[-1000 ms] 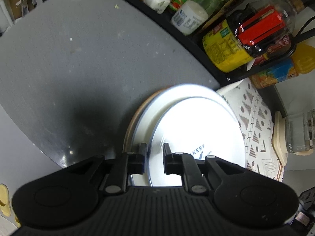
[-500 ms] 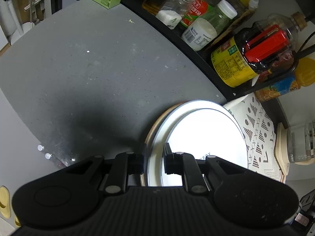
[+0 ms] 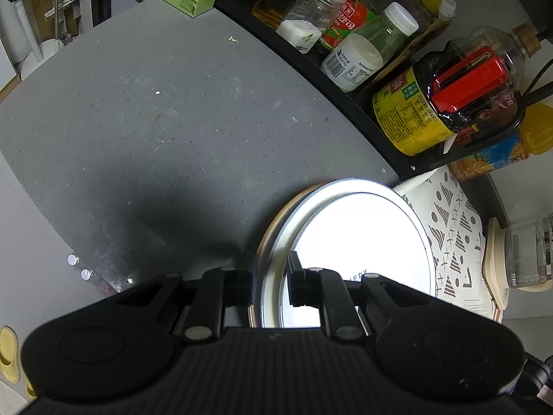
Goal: Organize plates and bowls
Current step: 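Open both tools and move them toward the red bowl stack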
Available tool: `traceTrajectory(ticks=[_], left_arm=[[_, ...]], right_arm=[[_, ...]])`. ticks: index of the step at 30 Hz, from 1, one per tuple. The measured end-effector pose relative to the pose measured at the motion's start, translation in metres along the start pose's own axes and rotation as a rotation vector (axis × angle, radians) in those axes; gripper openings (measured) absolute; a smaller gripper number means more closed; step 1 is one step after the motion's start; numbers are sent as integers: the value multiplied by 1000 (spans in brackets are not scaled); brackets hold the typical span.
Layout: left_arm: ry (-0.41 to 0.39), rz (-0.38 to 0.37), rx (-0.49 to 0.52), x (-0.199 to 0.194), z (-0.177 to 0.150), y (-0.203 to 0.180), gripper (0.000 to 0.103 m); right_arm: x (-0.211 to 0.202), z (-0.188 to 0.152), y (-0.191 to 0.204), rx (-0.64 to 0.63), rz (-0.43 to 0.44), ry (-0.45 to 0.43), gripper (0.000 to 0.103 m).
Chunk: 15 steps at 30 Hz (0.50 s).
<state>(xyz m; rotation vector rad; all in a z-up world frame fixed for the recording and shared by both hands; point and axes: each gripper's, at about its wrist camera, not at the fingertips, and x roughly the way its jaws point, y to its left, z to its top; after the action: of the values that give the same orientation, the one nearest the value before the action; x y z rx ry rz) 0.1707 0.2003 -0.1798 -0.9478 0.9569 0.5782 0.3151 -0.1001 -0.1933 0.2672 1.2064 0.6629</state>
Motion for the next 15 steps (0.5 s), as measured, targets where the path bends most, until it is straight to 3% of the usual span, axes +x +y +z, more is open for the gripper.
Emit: traceTrajectory(ticks=[5, 10, 15], left_arm=[[0, -2, 34, -6, -3, -10, 14], [-9, 3, 92, -10, -13, -24, 44], [3, -18, 132, -12, -21, -40, 60]], right_arm=[[-13, -4, -3, 2, -3, -12, 19], [-36, -7, -12, 8, -11, -44, 32], [-63, -11, -22, -4, -30, -86, 53]])
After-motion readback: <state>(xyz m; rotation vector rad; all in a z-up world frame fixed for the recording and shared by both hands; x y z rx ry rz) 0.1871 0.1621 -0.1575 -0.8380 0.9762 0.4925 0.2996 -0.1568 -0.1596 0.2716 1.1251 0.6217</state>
